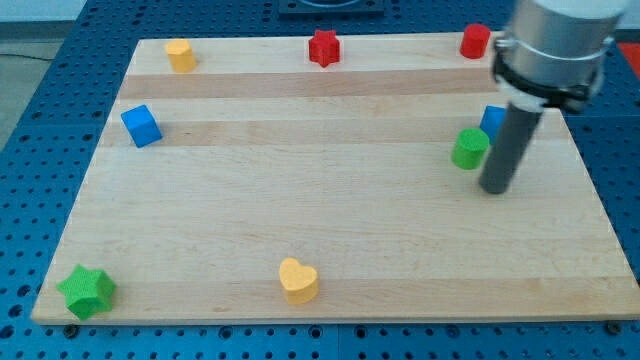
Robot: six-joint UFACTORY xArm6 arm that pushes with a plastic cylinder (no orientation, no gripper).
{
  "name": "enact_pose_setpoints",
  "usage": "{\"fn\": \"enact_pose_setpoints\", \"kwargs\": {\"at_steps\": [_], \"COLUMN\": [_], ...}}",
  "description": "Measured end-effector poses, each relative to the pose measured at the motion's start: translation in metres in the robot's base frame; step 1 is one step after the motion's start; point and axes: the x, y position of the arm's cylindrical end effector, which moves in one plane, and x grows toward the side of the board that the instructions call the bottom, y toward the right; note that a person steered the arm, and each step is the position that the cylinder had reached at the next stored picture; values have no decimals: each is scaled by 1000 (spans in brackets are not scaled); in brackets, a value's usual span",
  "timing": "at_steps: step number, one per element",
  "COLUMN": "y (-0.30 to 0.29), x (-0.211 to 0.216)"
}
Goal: Move the green circle to the top left to the blue triangle
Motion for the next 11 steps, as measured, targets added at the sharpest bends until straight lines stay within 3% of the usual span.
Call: {"fn": "enact_pose_setpoints", "kwargs": {"at_steps": [1,3,4,5,6,7,8,9,11], "y": [-1,-191,-135,-127,-111,-212,-236,-194,-155], "x": [-37,-41,-33,-3,-54,-51,-49,-43,-91]}}
